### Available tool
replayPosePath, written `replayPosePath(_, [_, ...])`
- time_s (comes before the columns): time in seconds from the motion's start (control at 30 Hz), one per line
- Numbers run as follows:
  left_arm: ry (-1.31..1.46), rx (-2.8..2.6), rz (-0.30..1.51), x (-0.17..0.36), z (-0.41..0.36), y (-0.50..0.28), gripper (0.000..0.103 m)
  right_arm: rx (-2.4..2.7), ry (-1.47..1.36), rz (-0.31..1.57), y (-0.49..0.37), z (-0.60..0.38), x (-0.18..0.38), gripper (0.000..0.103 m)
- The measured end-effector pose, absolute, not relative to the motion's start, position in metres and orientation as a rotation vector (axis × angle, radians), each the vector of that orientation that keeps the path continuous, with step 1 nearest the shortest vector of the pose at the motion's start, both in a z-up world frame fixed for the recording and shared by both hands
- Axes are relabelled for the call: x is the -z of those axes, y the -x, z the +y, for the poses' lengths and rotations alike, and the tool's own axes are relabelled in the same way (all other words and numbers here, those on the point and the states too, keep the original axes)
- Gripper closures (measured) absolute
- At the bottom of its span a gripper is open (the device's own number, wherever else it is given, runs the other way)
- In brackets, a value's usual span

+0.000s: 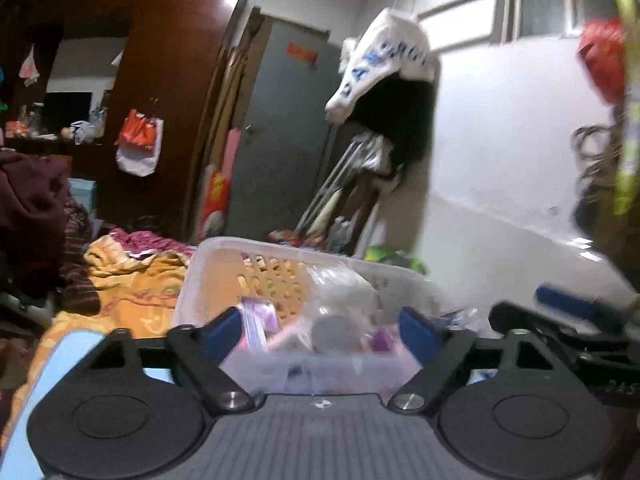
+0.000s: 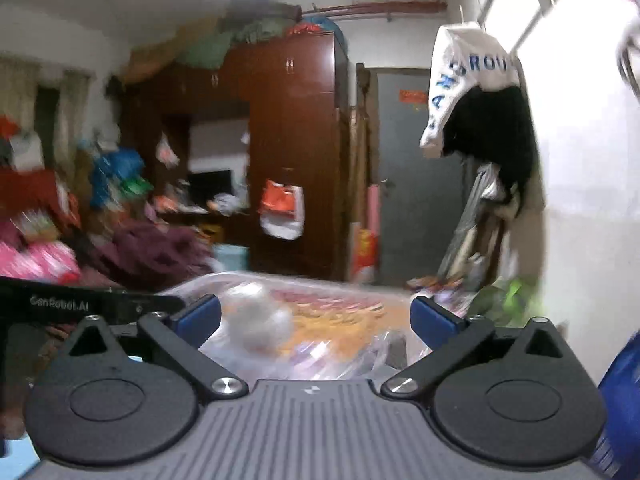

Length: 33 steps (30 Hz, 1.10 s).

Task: Organize objects
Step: 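Lift both held items over the white basket and open both tools, then grasp the clear wrapped block with the left tool while the right grasps the KENT pack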

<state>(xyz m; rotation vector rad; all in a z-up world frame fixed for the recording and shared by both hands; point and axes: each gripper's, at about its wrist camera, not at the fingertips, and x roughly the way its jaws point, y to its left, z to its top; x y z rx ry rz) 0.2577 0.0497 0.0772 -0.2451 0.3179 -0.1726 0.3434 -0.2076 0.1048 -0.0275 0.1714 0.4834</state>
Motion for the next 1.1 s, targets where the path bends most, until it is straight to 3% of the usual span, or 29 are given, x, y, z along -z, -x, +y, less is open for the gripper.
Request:
replayPosePath(0.17, [0.271,0.16,0.391,-0.046,0.054,-0.244,0.008,-0.555,0.12,0.489,-0.346,-0.175,-0.051,0.0])
replayPosePath(0.33, [0.279,0.137,0.468,-0.021,0.063,-0.247,0.008,-0.537,0.215,0.584,-0.358,-0.143,-0.017,0.001])
replayPosePath(0.4, [0.285,0.127,0.473,-0.014,0.067,-0.246,0.008,-0.544,0.212,0.619,-0.363,-0.14,-0.01,0.005])
replayPosePath(0.47, [0.294,0.131,0.486,-0.008,0.072,-0.242,0.008,-0.54,0.221,0.653,-0.368,-0.14,-0.006,0.021])
replayPosePath(0.53, [0.292,0.132,0.492,-0.005,0.07,-0.244,0.008,-0.572,0.2,0.661,-0.364,-0.146,-0.001,0.029])
replayPosePath(0.57, [0.287,0.129,0.493,-0.005,0.067,-0.244,0.008,-0.582,0.198,0.658,-0.361,-0.149,-0.003,0.041])
replayPosePath(0.9, [0.18,0.151,0.58,0.008,0.015,-0.259,0.008,-0.545,0.027,0.571,-0.345,-0.219,-0.011,0.04])
replayPosePath(0.93, [0.165,0.14,0.596,0.01,0.01,-0.263,0.01,-0.54,0.021,0.565,-0.347,-0.222,-0.01,0.04])
replayPosePath(1.1, [0.113,0.097,0.647,0.016,-0.007,-0.27,0.039,-0.54,0.001,0.528,-0.349,-0.22,-0.012,0.04])
